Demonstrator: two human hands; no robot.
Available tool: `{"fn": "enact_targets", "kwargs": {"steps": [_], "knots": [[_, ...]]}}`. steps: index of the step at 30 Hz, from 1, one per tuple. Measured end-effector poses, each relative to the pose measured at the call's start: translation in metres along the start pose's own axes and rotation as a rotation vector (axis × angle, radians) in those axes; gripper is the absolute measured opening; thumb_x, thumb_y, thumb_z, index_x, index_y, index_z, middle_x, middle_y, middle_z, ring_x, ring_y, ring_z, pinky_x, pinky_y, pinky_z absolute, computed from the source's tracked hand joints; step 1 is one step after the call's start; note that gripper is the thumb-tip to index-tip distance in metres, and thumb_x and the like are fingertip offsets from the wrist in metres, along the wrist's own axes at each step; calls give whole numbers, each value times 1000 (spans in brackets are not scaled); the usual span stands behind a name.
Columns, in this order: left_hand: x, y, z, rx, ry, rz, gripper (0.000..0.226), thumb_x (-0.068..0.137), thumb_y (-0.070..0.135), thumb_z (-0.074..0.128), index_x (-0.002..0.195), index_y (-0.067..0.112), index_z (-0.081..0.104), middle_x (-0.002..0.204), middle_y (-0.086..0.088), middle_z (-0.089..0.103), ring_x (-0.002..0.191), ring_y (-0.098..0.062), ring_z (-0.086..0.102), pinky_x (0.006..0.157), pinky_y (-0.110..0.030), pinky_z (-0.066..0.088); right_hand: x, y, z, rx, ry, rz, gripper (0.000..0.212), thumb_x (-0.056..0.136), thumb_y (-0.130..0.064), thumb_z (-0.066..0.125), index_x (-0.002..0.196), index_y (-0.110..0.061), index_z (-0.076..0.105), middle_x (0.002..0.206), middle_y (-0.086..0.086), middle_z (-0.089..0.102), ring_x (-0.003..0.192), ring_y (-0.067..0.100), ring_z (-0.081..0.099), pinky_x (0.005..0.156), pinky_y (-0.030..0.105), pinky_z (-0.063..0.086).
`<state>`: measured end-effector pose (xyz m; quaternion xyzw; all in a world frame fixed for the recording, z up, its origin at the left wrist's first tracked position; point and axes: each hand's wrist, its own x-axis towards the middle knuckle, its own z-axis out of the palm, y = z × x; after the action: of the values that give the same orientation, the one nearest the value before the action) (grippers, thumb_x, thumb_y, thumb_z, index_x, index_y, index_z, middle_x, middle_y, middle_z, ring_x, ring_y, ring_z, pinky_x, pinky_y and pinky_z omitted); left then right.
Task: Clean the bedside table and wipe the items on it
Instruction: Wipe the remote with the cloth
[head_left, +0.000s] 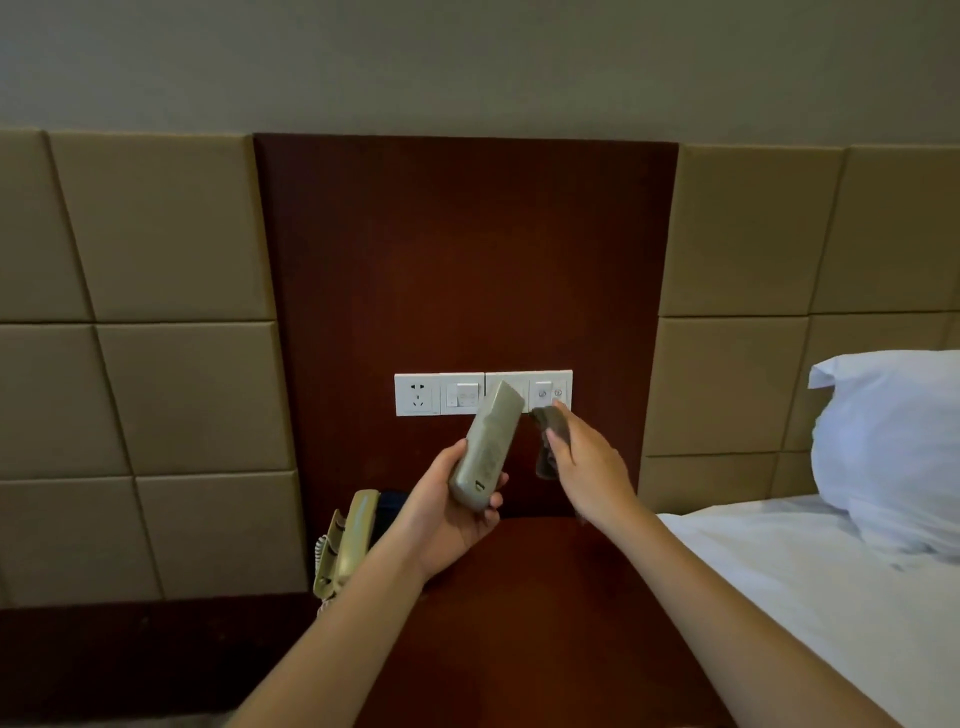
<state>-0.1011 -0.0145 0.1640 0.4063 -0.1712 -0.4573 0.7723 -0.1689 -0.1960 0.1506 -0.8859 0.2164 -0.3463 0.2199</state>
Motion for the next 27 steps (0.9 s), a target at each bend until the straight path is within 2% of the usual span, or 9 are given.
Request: {"fn": "enact_targets", "kwargs": {"steps": [4,8,13,15,17,19,21,23,27], "knots": [[23,-18,-17,54,106,-45,41,94,29,56,127,9,43,111,-18,57,85,-25,64,69,-32,58,-22,49,7,-312,-150,82,47,102,-40,28,147,-27,31,138,-4,51,127,21,47,107,50,32],[48,-49,-30,147,211,-88,37,93,19,59,122,4,42,112,-20,55,100,-30,61,89,-41,51,-64,101,45,-449,-293,168,45,100,-42,29,141,-26,38,129,-2,56,124,23,46,104,47,36],[82,-90,-48,253,277,-144,51,86,18,67,126,2,41,117,-20,54,109,-32,56,85,-42,54,-116,125,111,-303,-678,368,51,100,-50,21,140,-25,40,148,-1,37,143,22,19,114,60,6],[96,-105,-58,299,312,-148,64,81,20,72,133,6,38,125,-18,50,112,-32,54,78,-41,56,-116,124,125,-109,-653,404,51,100,-52,20,136,-26,46,144,-2,41,142,19,24,112,61,1],[112,-117,-64,385,331,-137,66,80,22,73,133,9,36,123,-14,49,111,-30,54,79,-40,56,-103,122,126,93,-448,403,48,100,-52,23,126,-27,55,127,-6,55,128,14,44,113,53,18],[126,-128,-66,456,344,-121,61,81,23,72,128,11,36,113,-9,52,103,-25,56,77,-36,56,-83,121,122,340,-282,451,54,96,-58,26,122,-23,58,113,-8,60,110,11,54,99,37,38],[142,-138,-66,513,360,-99,55,82,23,72,124,13,36,106,-5,52,96,-21,57,71,-32,55,-63,122,121,525,-282,541,47,100,-49,30,127,-21,56,117,-3,59,113,13,54,97,32,44],[159,-149,-66,590,381,-74,54,84,23,71,125,11,37,107,-5,53,96,-20,59,77,-35,56,-52,126,124,589,-349,568,38,102,-41,32,127,-23,55,120,0,59,115,17,55,100,36,46],[189,-167,-68,666,393,-23,55,85,24,69,128,7,39,105,-4,55,96,-22,62,80,-37,58,-45,141,138,604,-393,598,37,103,-33,35,133,-18,50,113,0,60,100,14,62,80,22,52]]}}
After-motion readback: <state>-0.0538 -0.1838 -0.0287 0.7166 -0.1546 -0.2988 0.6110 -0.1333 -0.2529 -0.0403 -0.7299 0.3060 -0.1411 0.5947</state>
